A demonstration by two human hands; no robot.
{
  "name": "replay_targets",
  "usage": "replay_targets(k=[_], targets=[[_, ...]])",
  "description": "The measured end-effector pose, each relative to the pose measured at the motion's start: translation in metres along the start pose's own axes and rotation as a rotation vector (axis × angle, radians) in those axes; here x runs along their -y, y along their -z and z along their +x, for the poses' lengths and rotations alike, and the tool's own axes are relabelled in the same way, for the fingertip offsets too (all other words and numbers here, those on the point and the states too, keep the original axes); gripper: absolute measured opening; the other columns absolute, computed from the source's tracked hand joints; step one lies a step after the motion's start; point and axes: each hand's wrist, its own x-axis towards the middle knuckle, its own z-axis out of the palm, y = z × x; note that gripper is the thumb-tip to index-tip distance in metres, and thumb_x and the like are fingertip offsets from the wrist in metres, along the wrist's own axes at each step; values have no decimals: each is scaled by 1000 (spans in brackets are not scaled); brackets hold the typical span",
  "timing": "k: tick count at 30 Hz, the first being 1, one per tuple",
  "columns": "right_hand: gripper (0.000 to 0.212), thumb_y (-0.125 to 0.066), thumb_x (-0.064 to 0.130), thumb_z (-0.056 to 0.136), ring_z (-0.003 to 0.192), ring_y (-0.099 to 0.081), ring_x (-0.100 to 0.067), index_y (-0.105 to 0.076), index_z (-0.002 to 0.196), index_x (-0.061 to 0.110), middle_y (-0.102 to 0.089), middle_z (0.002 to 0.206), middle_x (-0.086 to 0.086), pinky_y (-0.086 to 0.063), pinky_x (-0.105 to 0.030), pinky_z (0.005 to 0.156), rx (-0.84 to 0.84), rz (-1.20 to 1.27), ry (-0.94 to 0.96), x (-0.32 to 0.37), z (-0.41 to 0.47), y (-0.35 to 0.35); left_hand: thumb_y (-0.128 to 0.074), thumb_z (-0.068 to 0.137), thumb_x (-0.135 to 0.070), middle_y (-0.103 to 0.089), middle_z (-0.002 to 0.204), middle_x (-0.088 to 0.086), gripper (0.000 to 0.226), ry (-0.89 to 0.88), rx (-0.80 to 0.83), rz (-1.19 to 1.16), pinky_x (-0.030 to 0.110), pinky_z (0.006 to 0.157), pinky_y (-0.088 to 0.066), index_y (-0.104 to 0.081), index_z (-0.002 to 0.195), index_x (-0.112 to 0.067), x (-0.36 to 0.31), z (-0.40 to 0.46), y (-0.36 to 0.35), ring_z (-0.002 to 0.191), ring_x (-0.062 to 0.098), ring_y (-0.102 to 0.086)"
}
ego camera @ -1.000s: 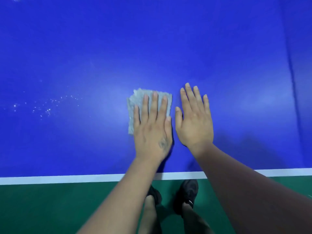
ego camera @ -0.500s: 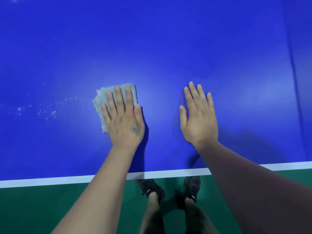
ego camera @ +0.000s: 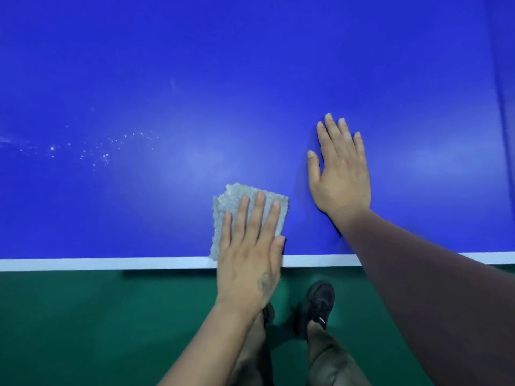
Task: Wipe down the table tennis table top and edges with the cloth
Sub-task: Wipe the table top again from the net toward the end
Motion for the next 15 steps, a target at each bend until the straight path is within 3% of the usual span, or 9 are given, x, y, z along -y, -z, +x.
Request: replay_targets(k=[5,10,12,15], targets=[[62,-30,47,114,166,-6,-15,-28,169,18,-17,179,6,-6,-45,135,33,-6,-9,0,-2,3,-18,114,-42,-7,180,1,60,220,-49,-6,54,133,-10,-13,172,-26,52,-11,9,166,24,0],[63,-31,48,114,166,-8,-16,-30,169,18,-18,179,5,-6,-45,135,15,-17,-2,0,-3,1,-13,112,-46,-5,180,5,64,490,-160,-105,56,133,-2,-12,172,-23,55,50,7,166,29,0],[63,-33,47,113,166,-11,-18,-32,168,17,-21,178,4,-8,-46,135,8,-6,7,1,-2,1,-13,111,-47,-3,180,6,66,441,-166,-137,56,132,1,-12,172,-21,33,71,6,166,30,2],[60,-39,42,112,166,-14,-21,-38,164,13,-25,177,0,-7,-47,135,10,36,-2,3,-2,2,-19,113,-43,-5,180,5,62,220,-148,-137,55,132,-2,-16,171,-21,4,70,3,166,27,2]])
